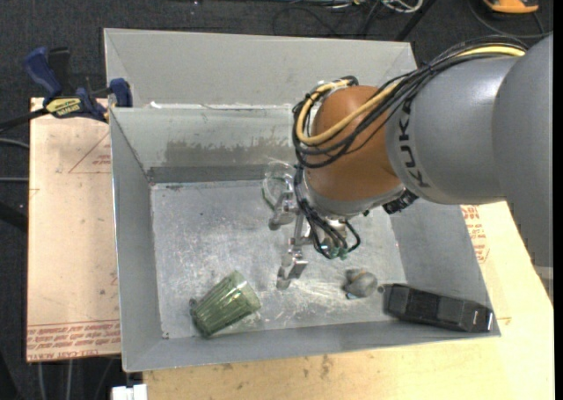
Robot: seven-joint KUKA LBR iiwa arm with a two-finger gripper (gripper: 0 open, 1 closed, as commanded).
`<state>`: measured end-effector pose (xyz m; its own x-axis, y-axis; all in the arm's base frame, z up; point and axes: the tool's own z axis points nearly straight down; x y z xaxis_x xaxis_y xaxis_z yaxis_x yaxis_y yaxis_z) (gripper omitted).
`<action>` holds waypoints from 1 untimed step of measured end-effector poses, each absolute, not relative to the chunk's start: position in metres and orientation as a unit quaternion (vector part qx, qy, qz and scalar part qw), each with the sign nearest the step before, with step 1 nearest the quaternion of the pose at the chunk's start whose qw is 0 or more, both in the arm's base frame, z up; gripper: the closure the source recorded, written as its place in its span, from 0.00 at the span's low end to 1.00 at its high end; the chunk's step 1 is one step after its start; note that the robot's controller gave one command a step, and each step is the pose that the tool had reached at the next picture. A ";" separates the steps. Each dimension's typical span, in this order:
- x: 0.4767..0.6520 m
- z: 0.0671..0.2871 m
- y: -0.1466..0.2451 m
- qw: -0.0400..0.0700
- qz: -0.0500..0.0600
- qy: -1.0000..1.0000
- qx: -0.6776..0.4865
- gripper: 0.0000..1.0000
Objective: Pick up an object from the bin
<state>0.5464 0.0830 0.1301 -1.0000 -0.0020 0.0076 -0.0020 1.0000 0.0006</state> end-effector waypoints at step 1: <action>0.548 0.134 0.083 0.000 -0.001 -1.000 0.000 0.00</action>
Offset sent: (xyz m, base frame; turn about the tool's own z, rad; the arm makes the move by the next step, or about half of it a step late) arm -0.0475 0.0796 0.0564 -0.2260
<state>0.5483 0.0827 0.1344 -1.0000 -0.0001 0.0001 -0.0001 1.0000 0.0012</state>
